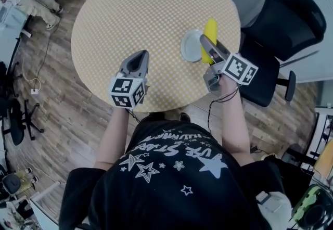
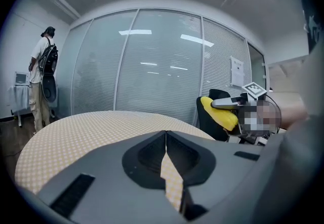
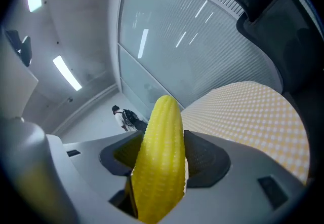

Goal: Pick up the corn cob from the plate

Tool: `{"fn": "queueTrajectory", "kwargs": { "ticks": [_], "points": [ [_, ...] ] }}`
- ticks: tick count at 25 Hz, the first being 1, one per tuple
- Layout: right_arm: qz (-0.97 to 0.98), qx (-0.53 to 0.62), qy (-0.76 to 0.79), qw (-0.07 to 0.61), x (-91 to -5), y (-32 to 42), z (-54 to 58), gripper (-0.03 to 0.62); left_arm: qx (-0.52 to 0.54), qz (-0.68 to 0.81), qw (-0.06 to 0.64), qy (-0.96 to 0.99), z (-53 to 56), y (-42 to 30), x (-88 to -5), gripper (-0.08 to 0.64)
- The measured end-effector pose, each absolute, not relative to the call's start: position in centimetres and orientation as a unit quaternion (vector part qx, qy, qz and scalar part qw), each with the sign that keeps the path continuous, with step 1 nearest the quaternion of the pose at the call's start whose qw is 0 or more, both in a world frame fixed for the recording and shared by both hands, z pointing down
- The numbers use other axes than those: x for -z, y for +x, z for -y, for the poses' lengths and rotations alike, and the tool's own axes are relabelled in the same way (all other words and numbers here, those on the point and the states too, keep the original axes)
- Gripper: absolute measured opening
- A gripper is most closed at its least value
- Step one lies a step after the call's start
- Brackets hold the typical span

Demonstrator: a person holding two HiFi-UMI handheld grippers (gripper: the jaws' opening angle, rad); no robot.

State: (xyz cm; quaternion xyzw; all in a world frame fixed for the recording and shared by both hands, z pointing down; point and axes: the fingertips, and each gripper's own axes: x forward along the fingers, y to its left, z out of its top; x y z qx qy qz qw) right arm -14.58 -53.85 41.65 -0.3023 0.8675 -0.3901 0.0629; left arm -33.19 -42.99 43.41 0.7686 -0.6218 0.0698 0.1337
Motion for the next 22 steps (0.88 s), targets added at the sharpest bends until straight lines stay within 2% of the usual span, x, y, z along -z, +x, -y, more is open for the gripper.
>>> {"fn": "queueTrajectory", "kwargs": {
  "ticks": [15,22],
  "points": [
    [-0.895,0.405,-0.166,0.086,-40.0,-6.6,45.4,0.264,-0.017,0.7,0.141,0.7,31.8,-23.0,-41.4,0.009],
    [-0.888,0.419,-0.137,0.135,-38.2,-5.9,43.3,0.264,-0.018,0.705,0.134,0.696,28.3,-21.5,-40.1,0.009]
  ]
}}
